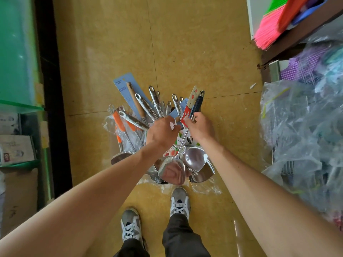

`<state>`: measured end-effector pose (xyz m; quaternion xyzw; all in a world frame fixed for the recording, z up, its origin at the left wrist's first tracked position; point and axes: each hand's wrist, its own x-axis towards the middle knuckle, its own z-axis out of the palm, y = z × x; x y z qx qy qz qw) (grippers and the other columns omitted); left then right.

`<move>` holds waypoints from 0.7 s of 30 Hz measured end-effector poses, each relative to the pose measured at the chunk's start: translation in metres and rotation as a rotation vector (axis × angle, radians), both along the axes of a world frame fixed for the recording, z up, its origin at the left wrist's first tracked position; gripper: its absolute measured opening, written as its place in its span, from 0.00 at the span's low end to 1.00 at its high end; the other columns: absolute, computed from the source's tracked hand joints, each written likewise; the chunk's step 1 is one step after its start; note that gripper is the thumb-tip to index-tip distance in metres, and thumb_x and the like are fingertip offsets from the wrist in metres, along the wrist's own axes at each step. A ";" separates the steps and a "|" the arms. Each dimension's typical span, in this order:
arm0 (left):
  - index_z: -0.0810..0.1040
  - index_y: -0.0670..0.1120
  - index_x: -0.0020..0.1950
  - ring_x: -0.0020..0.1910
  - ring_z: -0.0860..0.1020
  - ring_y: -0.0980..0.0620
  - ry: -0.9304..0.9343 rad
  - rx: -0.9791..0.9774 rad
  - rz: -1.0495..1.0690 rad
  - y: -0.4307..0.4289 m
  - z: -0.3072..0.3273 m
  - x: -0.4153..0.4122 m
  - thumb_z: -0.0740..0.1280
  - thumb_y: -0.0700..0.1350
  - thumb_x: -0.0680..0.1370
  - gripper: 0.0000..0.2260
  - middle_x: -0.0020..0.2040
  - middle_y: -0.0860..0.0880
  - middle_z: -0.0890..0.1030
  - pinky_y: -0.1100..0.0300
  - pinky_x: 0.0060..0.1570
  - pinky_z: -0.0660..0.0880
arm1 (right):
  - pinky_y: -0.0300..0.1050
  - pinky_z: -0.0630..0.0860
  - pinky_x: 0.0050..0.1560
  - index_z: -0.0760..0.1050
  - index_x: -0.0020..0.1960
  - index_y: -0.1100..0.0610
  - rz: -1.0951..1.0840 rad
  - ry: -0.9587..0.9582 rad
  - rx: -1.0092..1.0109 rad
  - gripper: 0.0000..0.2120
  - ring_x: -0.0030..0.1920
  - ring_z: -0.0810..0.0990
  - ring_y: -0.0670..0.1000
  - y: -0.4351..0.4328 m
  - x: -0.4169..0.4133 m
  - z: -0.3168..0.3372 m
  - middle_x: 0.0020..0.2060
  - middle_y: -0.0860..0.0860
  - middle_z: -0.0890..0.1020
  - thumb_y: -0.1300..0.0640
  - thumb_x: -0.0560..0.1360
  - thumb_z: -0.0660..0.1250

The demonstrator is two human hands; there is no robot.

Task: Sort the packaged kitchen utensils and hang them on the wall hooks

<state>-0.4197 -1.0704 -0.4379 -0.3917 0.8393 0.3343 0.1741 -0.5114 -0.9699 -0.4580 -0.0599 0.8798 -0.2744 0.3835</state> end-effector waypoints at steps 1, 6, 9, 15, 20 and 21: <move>0.75 0.49 0.67 0.58 0.78 0.46 0.016 -0.023 -0.029 -0.003 0.011 -0.003 0.62 0.58 0.79 0.20 0.63 0.48 0.78 0.51 0.54 0.77 | 0.28 0.66 0.33 0.71 0.68 0.60 0.027 0.047 0.004 0.20 0.56 0.78 0.54 0.000 -0.002 0.012 0.62 0.55 0.78 0.50 0.81 0.64; 0.65 0.48 0.74 0.69 0.68 0.43 0.098 -0.180 -0.216 -0.020 0.088 -0.025 0.59 0.59 0.80 0.26 0.70 0.46 0.70 0.46 0.67 0.68 | 0.54 0.69 0.66 0.65 0.74 0.58 0.148 0.310 0.039 0.28 0.68 0.70 0.60 0.003 -0.017 0.082 0.68 0.57 0.72 0.44 0.80 0.61; 0.61 0.48 0.76 0.71 0.65 0.43 0.132 -0.256 -0.323 -0.024 0.145 -0.039 0.58 0.60 0.80 0.28 0.73 0.46 0.66 0.45 0.69 0.66 | 0.54 0.61 0.73 0.60 0.77 0.57 0.159 0.407 0.071 0.30 0.75 0.62 0.59 0.013 -0.027 0.140 0.76 0.59 0.64 0.42 0.81 0.58; 0.56 0.49 0.78 0.76 0.58 0.43 0.253 -0.416 -0.482 -0.011 0.251 -0.061 0.55 0.62 0.80 0.31 0.78 0.44 0.58 0.46 0.72 0.59 | 0.56 0.61 0.74 0.59 0.78 0.57 0.130 0.588 0.088 0.32 0.76 0.61 0.59 0.049 -0.026 0.246 0.76 0.60 0.62 0.40 0.81 0.57; 0.60 0.47 0.77 0.73 0.63 0.41 0.409 -0.513 -0.673 0.028 0.349 -0.075 0.56 0.63 0.79 0.30 0.76 0.42 0.63 0.46 0.71 0.62 | 0.56 0.61 0.74 0.59 0.78 0.57 -0.002 0.726 0.134 0.32 0.76 0.61 0.59 0.102 -0.015 0.347 0.77 0.60 0.62 0.39 0.81 0.56; 0.61 0.47 0.77 0.72 0.63 0.41 0.440 -0.519 -0.706 0.039 0.372 -0.077 0.56 0.62 0.79 0.30 0.76 0.42 0.63 0.46 0.71 0.62 | 0.56 0.61 0.74 0.59 0.78 0.57 -0.034 0.750 0.148 0.32 0.76 0.61 0.59 0.116 -0.011 0.368 0.76 0.60 0.62 0.39 0.81 0.56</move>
